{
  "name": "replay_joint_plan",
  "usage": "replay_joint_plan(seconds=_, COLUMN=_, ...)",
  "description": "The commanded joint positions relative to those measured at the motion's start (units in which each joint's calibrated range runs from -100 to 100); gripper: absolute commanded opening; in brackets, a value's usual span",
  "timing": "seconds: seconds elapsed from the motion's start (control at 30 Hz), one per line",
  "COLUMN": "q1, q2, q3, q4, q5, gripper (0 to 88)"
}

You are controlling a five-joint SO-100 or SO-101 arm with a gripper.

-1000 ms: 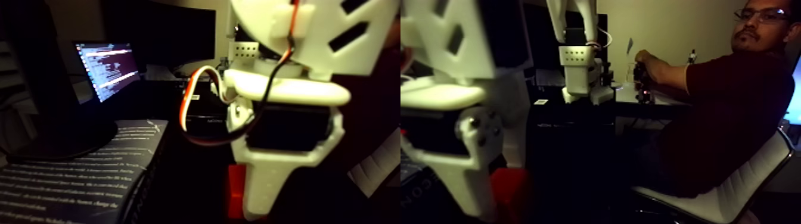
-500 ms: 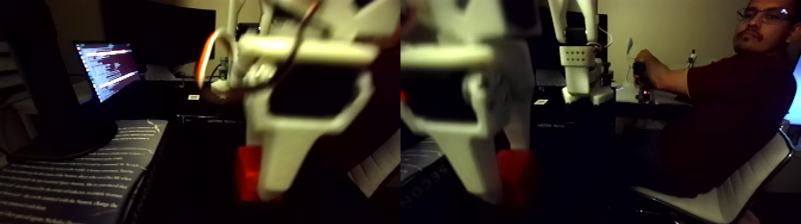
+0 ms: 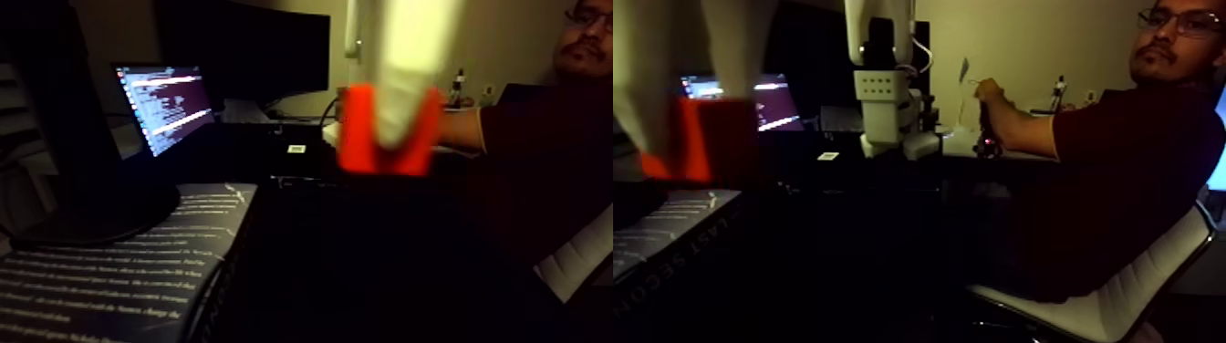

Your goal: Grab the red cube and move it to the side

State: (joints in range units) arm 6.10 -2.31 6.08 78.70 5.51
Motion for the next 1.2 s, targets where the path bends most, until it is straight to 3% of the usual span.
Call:
replay_joint_plan(seconds=0.0, q1=4.1, q2=-4.6, q3=1.4, q4=0.5, q5=3.6, gripper=3.1)
replay_joint_plan(seconds=0.33, q1=11.3, q2=-4.7, q3=1.1, q4=4.7, q5=9.9, gripper=3.1)
replay_joint_plan(seconds=0.93, q1=19.2, q2=11.0, q3=-0.3, q4=-8.3, q5=11.6, gripper=3.2)
replay_joint_plan(seconds=1.17, q1=21.8, q2=14.6, q3=-4.7, q4=-8.1, q5=11.6, gripper=6.3)
